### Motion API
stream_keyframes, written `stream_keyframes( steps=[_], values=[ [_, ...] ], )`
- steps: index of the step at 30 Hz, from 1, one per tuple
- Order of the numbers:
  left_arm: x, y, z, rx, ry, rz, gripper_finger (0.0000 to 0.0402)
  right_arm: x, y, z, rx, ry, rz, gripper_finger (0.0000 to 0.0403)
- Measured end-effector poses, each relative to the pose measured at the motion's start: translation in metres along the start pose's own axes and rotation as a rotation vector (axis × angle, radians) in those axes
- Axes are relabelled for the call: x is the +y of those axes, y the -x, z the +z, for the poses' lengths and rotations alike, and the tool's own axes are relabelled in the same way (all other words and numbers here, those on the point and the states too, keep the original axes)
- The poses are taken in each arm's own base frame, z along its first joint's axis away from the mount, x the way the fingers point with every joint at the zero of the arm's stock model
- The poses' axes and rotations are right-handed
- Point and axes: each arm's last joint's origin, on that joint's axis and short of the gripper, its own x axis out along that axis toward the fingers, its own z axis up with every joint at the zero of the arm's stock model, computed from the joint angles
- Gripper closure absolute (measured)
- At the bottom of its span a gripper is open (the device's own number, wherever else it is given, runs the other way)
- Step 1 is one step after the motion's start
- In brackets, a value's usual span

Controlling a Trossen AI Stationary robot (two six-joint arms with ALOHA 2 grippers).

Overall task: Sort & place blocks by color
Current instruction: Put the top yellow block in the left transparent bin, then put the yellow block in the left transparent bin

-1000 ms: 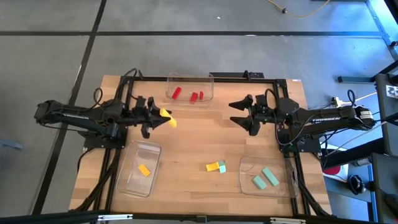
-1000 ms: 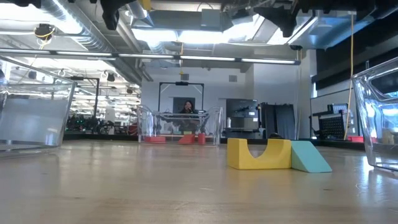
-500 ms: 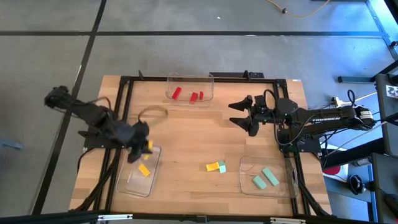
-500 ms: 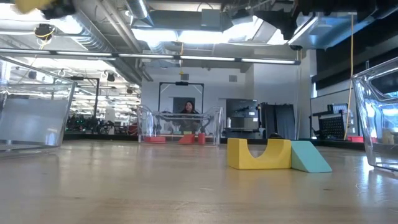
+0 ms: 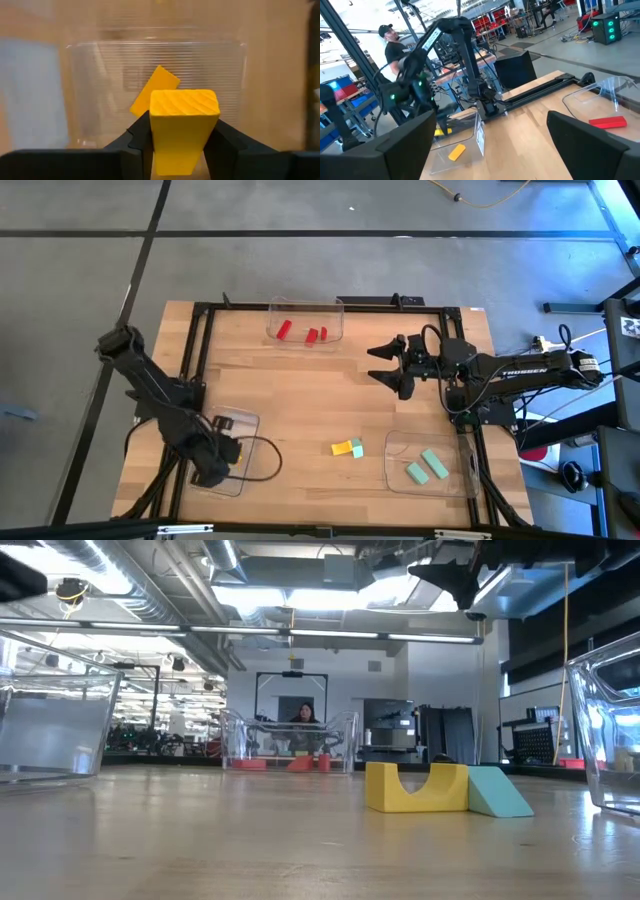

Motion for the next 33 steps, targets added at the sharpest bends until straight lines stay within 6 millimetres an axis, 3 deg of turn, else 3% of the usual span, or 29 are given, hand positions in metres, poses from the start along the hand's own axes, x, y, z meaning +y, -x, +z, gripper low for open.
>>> stream_keyframes(
  steps=[7,14,16,21,26,30,33],
  values=[
    [-0.004,-0.037,0.005,0.089,-0.194,-0.007,0.0284,0.0,0.0,0.0,-0.001,-0.007,-0.003,0.0021],
    [-0.004,-0.044,0.007,0.106,-0.197,0.023,0.0281,0.0,0.0,0.0,-0.002,-0.051,-0.004,0.0021],
    [-0.003,-0.044,0.007,0.095,-0.194,0.038,0.0255,0.0,0.0,0.0,-0.002,-0.05,-0.004,0.0021],
    [-0.002,-0.037,0.007,0.066,-0.188,0.034,0.0176,0.0,0.0,0.0,-0.002,-0.05,-0.004,0.0021],
    [0.003,-0.03,0.009,0.089,-0.142,-0.025,0.0149,0.0,0.0,0.0,-0.001,-0.049,-0.005,0.0021],
    [0.009,-0.005,0.018,0.044,-0.1,-0.097,0.0149,0.0,0.0,0.0,-0.001,-0.05,-0.005,0.0021],
    [0.023,0.026,0.03,-0.104,-0.083,-0.105,0.015,0.0,0.0,0.0,-0.001,-0.051,-0.005,0.0021]
  ],
)
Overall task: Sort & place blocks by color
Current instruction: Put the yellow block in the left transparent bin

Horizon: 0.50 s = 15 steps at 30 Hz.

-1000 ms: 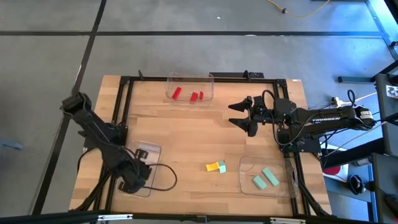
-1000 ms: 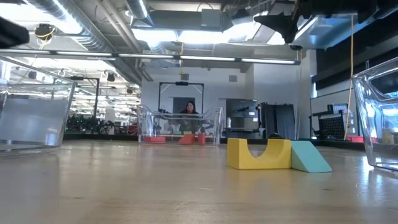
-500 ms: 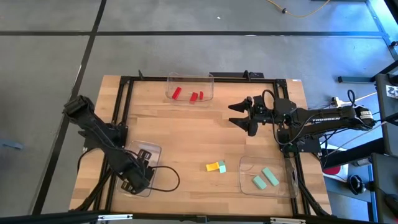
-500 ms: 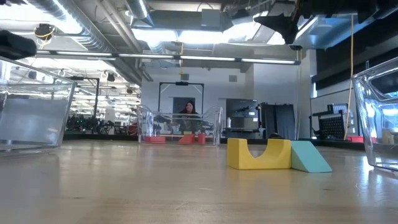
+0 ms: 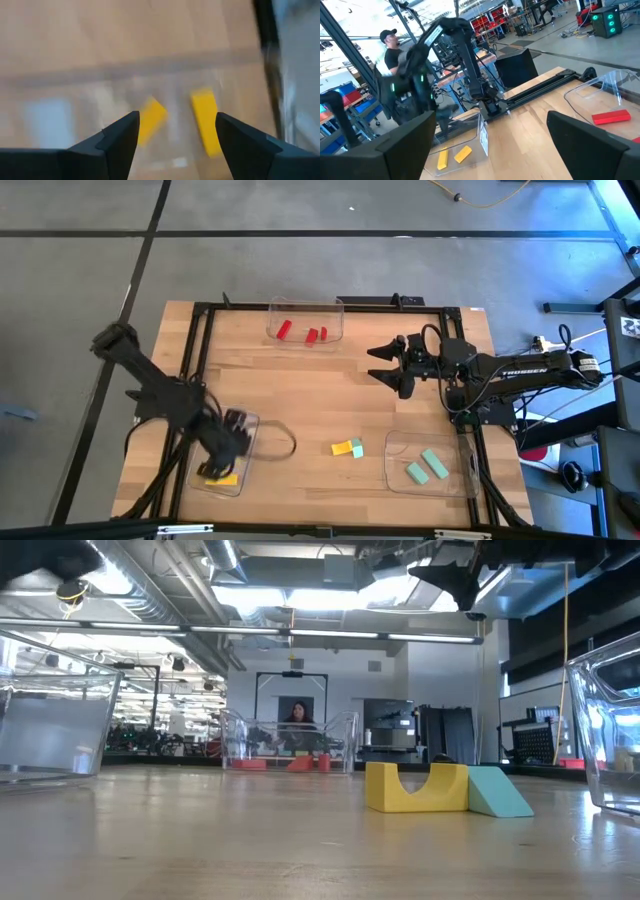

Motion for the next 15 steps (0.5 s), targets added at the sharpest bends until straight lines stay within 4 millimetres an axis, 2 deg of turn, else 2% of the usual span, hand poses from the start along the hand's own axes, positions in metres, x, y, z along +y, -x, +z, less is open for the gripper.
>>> stream_keyframes(
  steps=[5,9,12,15],
  values=[
    [0.042,0.063,0.02,-0.331,0.098,0.246,0.015,0.0,0.0,0.0,0.0,-0.002,0.0,0.0021],
    [0.084,0.105,0.025,-0.609,0.253,0.417,0.015,0.0,0.0,0.0,-0.004,-0.002,0.002,0.0021],
    [0.109,0.125,0.024,-0.857,0.338,0.446,0.015,0.0,0.0,0.001,-0.008,0.001,0.004,0.0021],
    [0.126,0.127,0.021,-1.087,0.354,0.407,0.015,0.001,0.0,0.001,-0.011,0.001,0.006,0.0021]
  ],
)
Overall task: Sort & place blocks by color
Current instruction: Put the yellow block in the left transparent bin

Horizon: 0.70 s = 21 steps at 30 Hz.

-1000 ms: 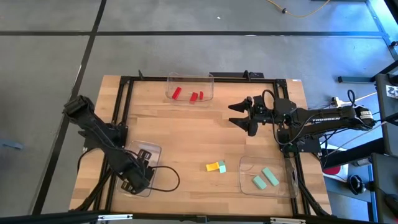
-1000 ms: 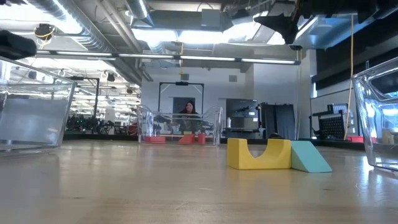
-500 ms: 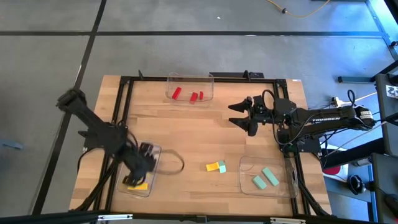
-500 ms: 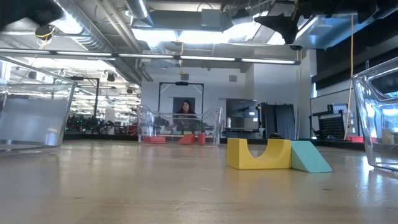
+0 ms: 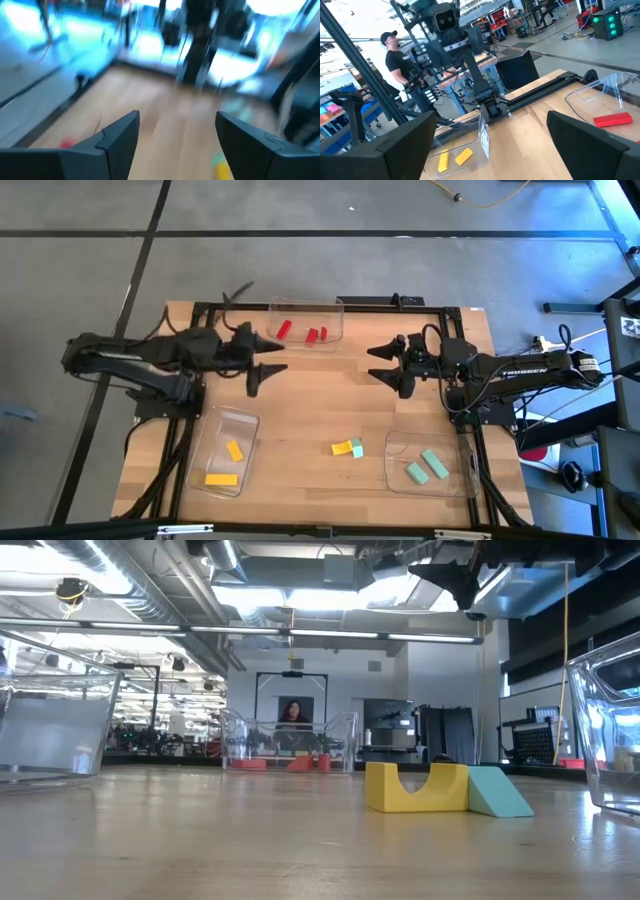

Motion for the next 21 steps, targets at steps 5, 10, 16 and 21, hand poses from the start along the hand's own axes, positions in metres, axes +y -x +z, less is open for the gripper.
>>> stream_keyframes(
  steps=[5,10,16,21],
  values=[
    [0.014,-0.016,-0.034,-0.223,0.139,-0.108,0.015,0.0,0.0,0.0,-0.004,0.001,0.002,0.0021],
    [0.015,-0.03,-0.069,-0.228,0.211,-0.187,0.015,0.0,0.0,0.0,-0.004,0.002,0.002,0.0021],
    [0.009,-0.03,-0.073,-0.238,0.206,-0.208,0.015,0.0,0.0,0.0,-0.003,0.004,0.001,0.0021],
    [0.009,-0.03,-0.073,-0.242,0.188,-0.208,0.015,0.0,0.0,0.0,-0.003,0.003,0.001,0.0021]
  ],
)
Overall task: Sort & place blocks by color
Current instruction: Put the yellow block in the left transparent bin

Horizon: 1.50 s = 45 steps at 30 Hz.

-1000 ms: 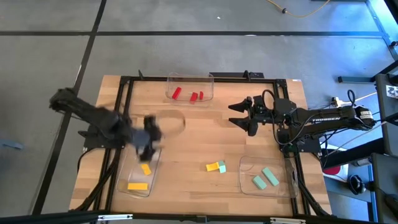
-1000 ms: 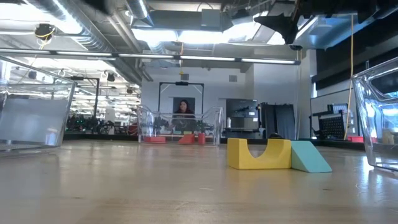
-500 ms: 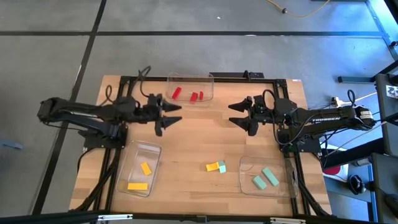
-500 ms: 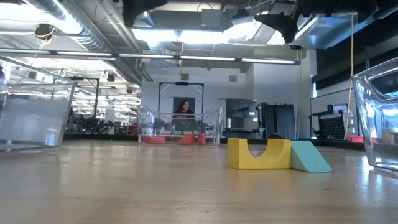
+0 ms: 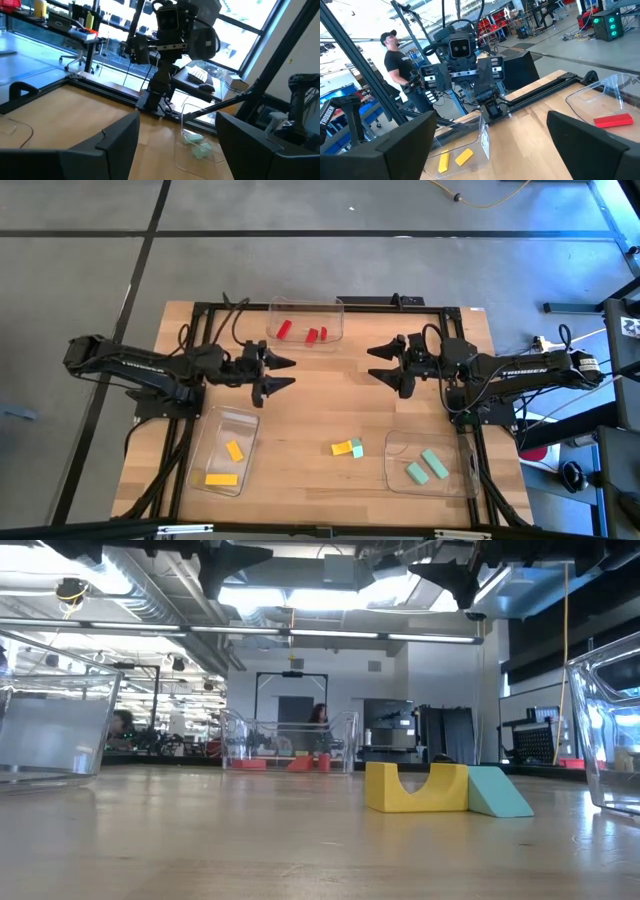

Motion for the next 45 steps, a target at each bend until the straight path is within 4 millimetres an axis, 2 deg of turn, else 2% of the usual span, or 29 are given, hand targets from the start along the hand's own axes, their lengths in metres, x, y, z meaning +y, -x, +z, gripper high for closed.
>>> stream_keyframes(
  steps=[5,12,15,19,22,27,31,34,39,45],
  values=[
    [0.0,0.0,0.0,-0.004,0.0,0.004,0.015,0.0,0.0,0.0,0.0,-0.007,0.0,0.0021],
    [0.0,0.0,0.0,-0.003,0.0,0.006,0.015,-0.002,-0.005,-0.006,0.047,-0.144,-0.001,0.0021],
    [0.0,0.0,0.0,-0.003,0.0,0.006,0.015,0.004,-0.018,-0.014,0.227,-0.155,0.001,0.0021],
    [0.0,0.0,0.0,-0.003,0.0,0.006,0.015,0.022,-0.044,-0.03,0.569,-0.043,0.031,0.0021],
    [0.0,0.0,0.001,-0.007,0.0,0.015,0.015,0.039,-0.064,-0.047,0.751,0.069,0.115,0.0021],
    [0.002,0.0,0.001,-0.027,0.001,0.068,0.015,0.067,-0.088,-0.086,0.951,0.257,0.214,0.0021],
    [0.002,0.0,0.001,-0.028,0.0,0.072,0.015,0.081,-0.104,-0.117,1.016,0.42,0.142,0.0021],
    [0.002,0.0,0.001,-0.031,0.0,0.083,0.015,0.083,-0.115,-0.141,1.05,0.482,0.053,0.0021],
    [0.004,0.001,0.001,-0.045,-0.002,0.135,0.015,0.079,-0.134,-0.172,1.111,0.439,-0.015,0.0021],
    [0.004,0.001,0.001,-0.05,-0.002,0.149,0.015,0.068,-0.141,-0.204,1.189,0.424,-0.062,0.0022]
  ],
)
